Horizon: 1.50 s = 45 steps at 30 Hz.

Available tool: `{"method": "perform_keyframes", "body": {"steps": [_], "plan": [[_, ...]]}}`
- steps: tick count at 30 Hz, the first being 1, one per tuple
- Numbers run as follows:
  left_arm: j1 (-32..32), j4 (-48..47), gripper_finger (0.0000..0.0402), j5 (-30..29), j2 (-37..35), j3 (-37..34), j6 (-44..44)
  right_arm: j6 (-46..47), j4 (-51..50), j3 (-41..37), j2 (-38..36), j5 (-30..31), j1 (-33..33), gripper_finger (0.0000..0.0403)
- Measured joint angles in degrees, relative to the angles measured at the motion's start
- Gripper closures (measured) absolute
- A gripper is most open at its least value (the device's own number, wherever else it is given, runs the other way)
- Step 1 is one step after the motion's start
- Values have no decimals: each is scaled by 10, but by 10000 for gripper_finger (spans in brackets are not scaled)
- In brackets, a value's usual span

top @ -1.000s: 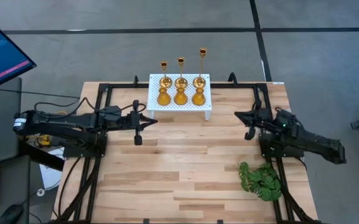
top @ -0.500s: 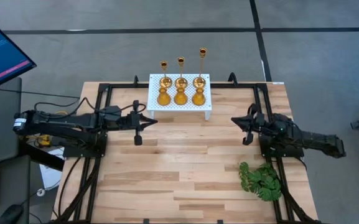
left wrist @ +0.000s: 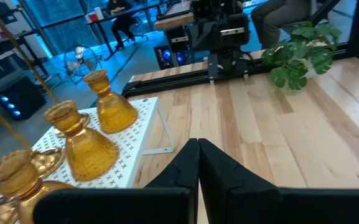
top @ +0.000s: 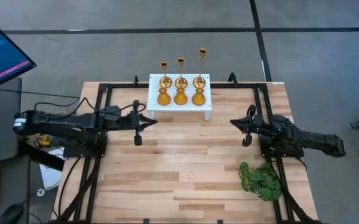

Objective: Pick & Place candle stick holders
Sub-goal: Return to Home Position

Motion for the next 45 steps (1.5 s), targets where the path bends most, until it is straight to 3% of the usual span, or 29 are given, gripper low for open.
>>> {"method": "perform_keyframes", "body": {"steps": [10,17,33,35,40,45], "plan": [[0,6,396,15,0,0,-3,0,-1,0,0,0,0,403],[0,5,396,15,0,0,-121,0,-2,0,0,0,0,403],[0,9,396,13,-2,0,-123,0,-3,0,0,0,0,403],[0,7,396,-21,-7,0,-116,0,-3,0,0,0,0,403],[0,-42,396,-168,-77,1,-141,0,-3,0,0,0,0,403],[0,-107,396,-122,-166,1,-144,0,-3,0,0,0,0,403]]}}
